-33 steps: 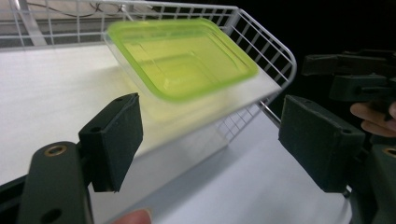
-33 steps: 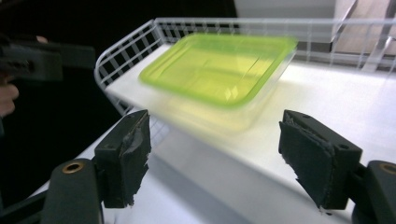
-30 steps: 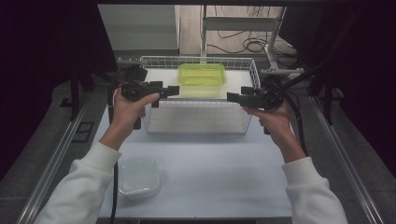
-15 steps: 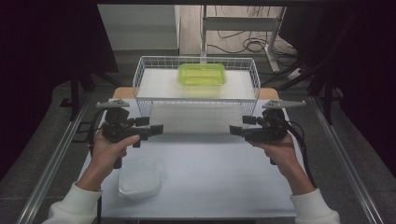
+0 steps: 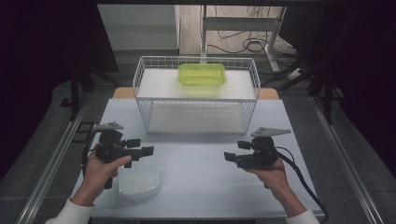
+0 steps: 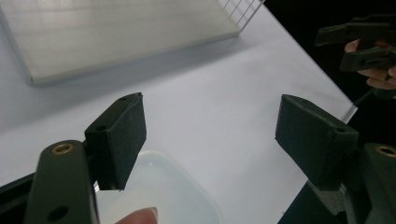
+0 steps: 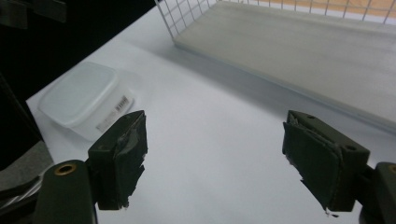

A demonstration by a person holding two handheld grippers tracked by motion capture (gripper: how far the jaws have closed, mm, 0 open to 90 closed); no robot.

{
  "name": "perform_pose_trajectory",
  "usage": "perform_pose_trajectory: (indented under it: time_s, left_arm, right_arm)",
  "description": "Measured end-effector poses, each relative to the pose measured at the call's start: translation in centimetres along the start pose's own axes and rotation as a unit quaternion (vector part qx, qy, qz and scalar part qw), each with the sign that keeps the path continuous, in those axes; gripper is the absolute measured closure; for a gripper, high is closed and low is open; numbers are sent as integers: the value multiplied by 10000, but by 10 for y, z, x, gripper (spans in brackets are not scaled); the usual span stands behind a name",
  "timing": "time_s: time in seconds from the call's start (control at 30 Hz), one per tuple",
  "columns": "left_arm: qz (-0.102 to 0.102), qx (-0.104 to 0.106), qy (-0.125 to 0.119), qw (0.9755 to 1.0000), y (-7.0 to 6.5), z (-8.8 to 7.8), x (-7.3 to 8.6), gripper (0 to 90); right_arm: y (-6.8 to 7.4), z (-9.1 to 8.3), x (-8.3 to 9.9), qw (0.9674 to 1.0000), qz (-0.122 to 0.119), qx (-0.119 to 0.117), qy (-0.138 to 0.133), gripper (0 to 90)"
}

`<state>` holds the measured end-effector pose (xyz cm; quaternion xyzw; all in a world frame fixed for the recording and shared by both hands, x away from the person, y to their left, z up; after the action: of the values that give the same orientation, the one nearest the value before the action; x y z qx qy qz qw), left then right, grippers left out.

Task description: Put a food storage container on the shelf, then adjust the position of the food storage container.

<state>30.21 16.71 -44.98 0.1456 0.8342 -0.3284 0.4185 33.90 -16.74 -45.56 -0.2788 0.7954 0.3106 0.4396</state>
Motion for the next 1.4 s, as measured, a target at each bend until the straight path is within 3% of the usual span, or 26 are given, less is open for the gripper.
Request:
perform_pose_trajectory:
  time_s: [0.13,0.3,0.57,0.73,1.0,1.4]
  left_arm:
    - [-37,-84,54,9999,6,1,8,242]
    - [-7,-155,44,9999,8,0,9,243]
    - [-85,-257,82,9996,17,-6,19,244]
    - [2,-341,131,9993,18,-5,21,246]
    - [-39,-437,183,9989,26,-17,31,271]
    - [-260,-822,199,9961,49,-40,49,319]
  right_arm:
    - [-1,1,15,9997,-130,153,126,221]
    - [-3,1,15,9996,-139,222,96,221]
    - [-4,4,23,9995,-98,256,169,216]
    - [-1,7,28,9992,-152,229,284,216]
    - [0,10,34,9991,-135,173,361,216]
    - [0,14,40,9983,-168,226,517,216]
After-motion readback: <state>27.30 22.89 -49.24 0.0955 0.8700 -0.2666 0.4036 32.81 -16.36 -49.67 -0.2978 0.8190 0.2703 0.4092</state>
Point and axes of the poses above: each handheld gripper's, and its own axes: z roughly forward along the jaws, x roughly out of its underside, y roughly to its left, the point moved 7 cm from there along z, roughly forward along the jaws, and after that the axes turned 11 degrees about -y, right-handed, at the moved point
